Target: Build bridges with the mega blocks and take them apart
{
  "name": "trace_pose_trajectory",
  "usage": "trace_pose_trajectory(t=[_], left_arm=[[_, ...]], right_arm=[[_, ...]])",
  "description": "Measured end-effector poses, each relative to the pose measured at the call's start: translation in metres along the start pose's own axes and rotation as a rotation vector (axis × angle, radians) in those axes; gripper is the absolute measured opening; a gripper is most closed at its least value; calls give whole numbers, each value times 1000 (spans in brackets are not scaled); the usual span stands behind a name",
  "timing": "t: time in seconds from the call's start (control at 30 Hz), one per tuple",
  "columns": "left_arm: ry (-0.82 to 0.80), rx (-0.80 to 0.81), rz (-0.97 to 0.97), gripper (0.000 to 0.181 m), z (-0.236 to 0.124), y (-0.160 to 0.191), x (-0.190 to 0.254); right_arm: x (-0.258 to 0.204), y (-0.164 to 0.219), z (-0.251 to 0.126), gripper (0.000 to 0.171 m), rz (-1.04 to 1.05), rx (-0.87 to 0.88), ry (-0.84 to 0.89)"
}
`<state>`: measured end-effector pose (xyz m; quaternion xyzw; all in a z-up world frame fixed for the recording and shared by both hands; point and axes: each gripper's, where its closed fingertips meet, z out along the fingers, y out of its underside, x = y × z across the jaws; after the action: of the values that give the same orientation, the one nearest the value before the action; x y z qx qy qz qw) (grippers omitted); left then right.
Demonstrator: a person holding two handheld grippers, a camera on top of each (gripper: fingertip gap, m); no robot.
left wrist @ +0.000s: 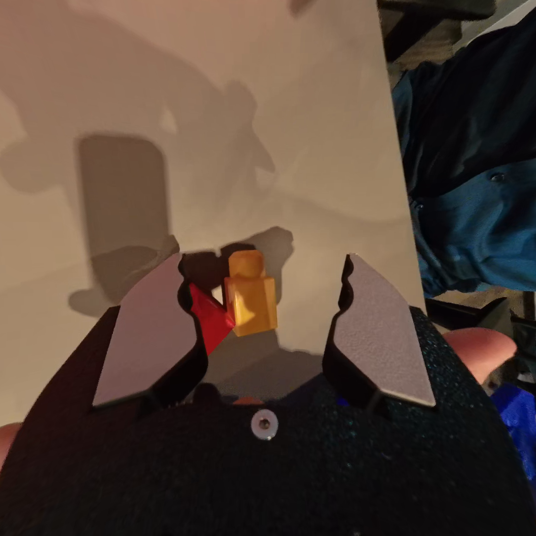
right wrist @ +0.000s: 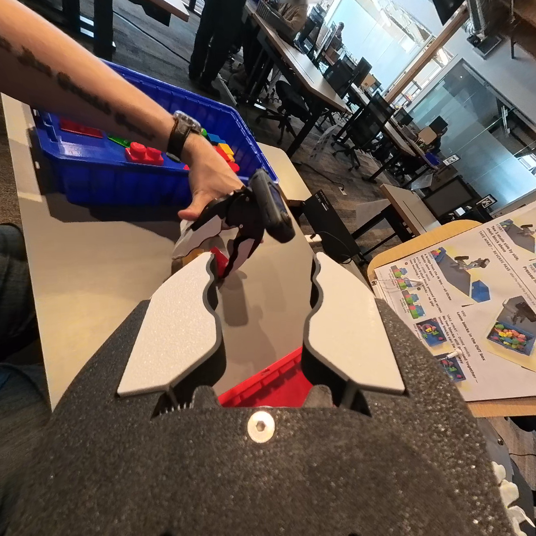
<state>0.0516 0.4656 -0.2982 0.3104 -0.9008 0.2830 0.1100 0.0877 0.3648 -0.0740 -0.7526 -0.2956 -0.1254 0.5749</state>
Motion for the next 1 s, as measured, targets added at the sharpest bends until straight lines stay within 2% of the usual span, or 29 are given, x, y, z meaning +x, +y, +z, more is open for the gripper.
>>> trace_pose_trajectory(t=[0.03,0.4,0.6,1.0], left_arm=[[0,21,4,99,-3,-4,1],[-88,105,-103,100,-35,-3,-17],[-111,75,-145,100,-33,7,-23],[-102,72,-138,100,-32,6,-21]], right_arm=[[-1,0,0,62,-1,-1,-1],[-2,-1,1,62,-4,0,-4],[-2,-1,0,62,-3,-1,-4],[-3,-1,1,62,-3,-4,-8]])
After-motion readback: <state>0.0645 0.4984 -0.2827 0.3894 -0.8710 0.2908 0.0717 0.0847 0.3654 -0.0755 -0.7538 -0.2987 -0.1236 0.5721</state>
